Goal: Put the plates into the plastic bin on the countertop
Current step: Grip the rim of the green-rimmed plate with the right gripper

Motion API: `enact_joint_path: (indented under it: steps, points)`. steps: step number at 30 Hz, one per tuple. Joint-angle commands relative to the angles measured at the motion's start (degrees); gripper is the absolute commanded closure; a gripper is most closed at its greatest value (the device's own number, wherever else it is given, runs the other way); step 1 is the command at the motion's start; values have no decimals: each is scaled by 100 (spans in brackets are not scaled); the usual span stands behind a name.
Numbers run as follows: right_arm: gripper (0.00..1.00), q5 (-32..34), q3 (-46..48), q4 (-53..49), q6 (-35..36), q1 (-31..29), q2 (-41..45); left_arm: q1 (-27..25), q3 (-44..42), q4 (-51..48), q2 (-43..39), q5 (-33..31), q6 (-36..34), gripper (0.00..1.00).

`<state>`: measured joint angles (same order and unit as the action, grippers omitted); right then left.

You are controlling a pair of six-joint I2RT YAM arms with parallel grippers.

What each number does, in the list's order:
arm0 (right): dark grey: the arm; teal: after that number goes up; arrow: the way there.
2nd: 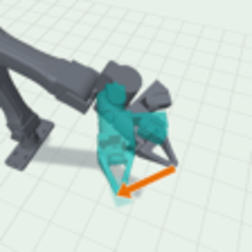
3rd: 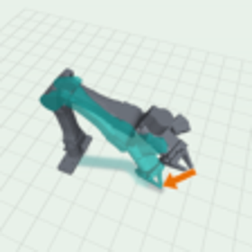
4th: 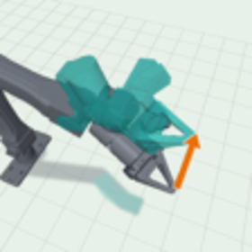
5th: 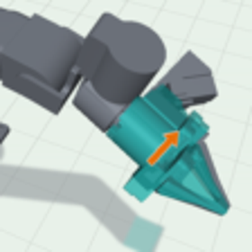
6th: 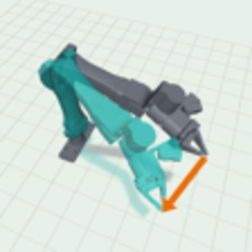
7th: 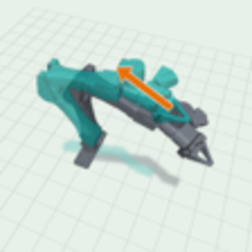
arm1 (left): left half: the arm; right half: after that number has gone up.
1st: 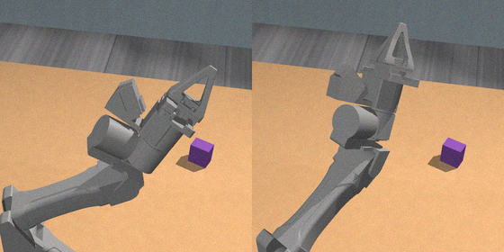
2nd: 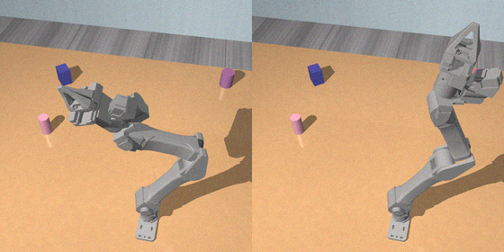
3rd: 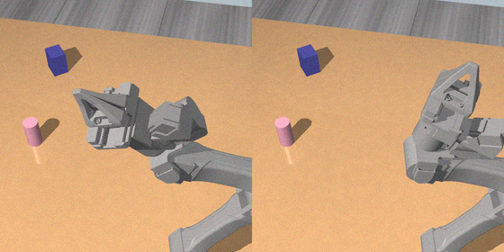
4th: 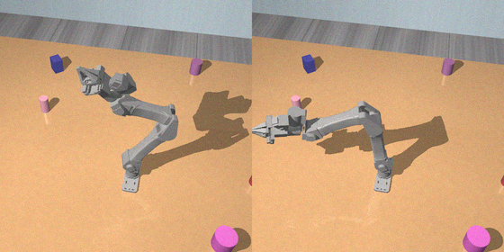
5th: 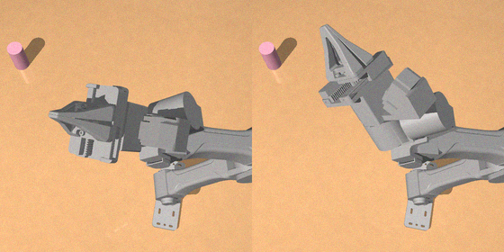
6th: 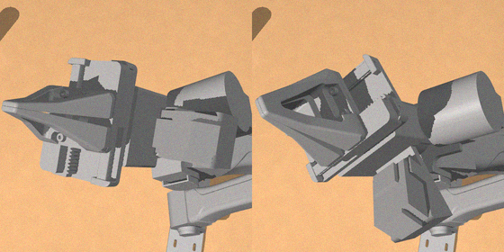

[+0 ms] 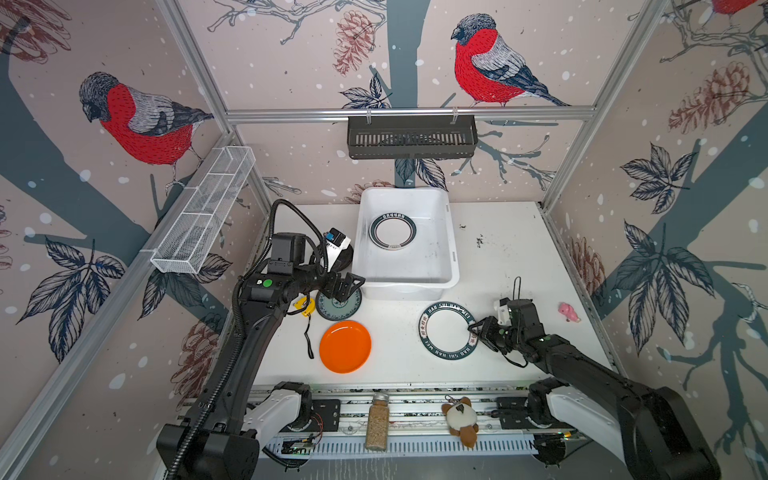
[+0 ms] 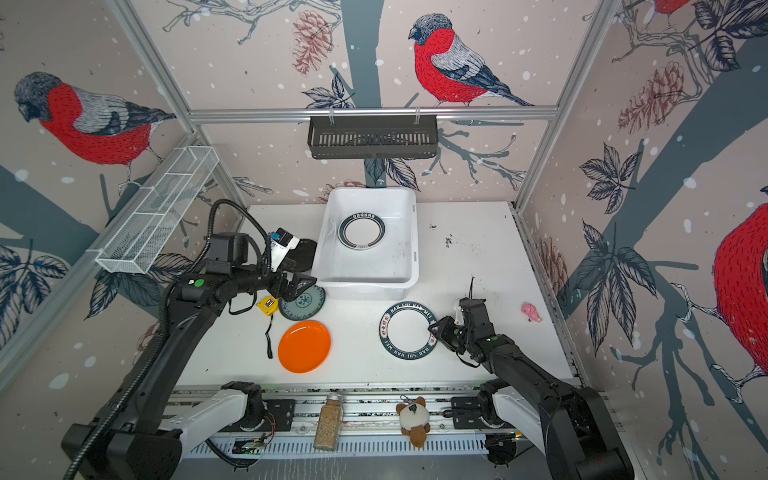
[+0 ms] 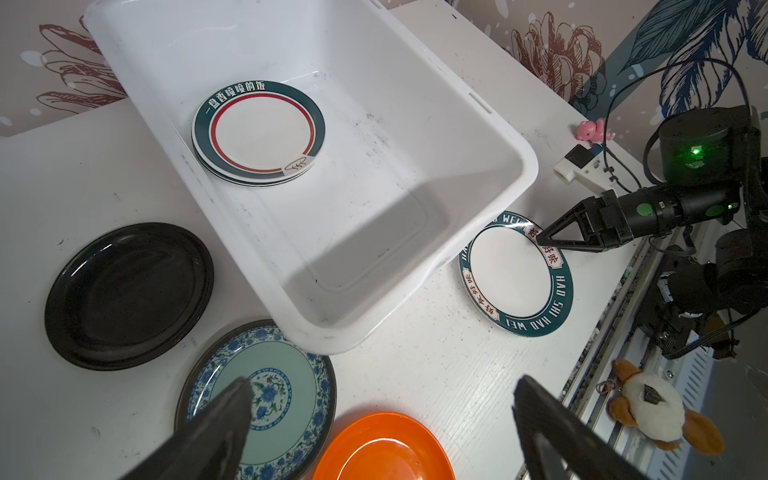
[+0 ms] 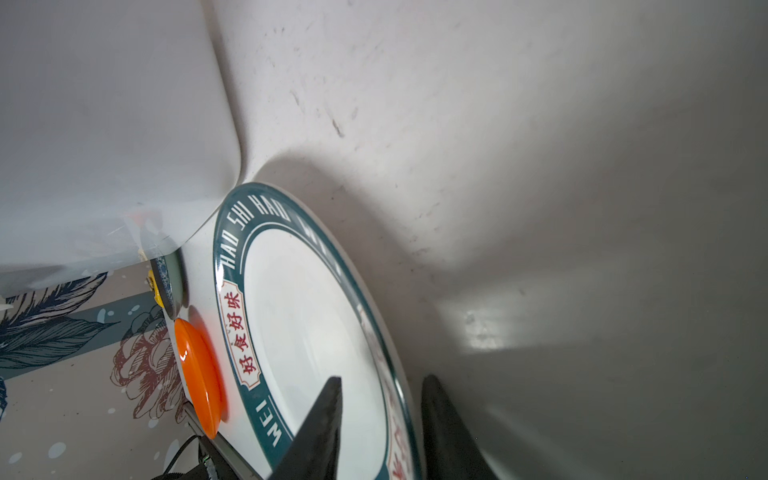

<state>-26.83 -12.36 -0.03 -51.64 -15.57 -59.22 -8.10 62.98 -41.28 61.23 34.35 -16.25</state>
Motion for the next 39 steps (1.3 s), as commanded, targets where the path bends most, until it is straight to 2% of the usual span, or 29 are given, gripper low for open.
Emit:
enact_joint_path:
  steps: [1,9,14,21,28,39]
  points:
    - [66,37,-3,-304,230,50,-150,-1,-24,102,-33,13,34,3]
    - [69,29,38,-427,360,190,-144,-12,-62,136,-41,23,43,3]
    - [74,106,84,-536,407,284,-26,-8,-118,238,-27,54,116,3]
    - [75,36,86,-563,468,336,56,-8,-187,304,-32,92,183,3]
    - [73,-186,19,-428,694,339,-264,-8,-224,304,-55,81,184,3]
    - [82,-69,-69,-423,839,338,-624,-8,-215,264,-105,61,175,3]
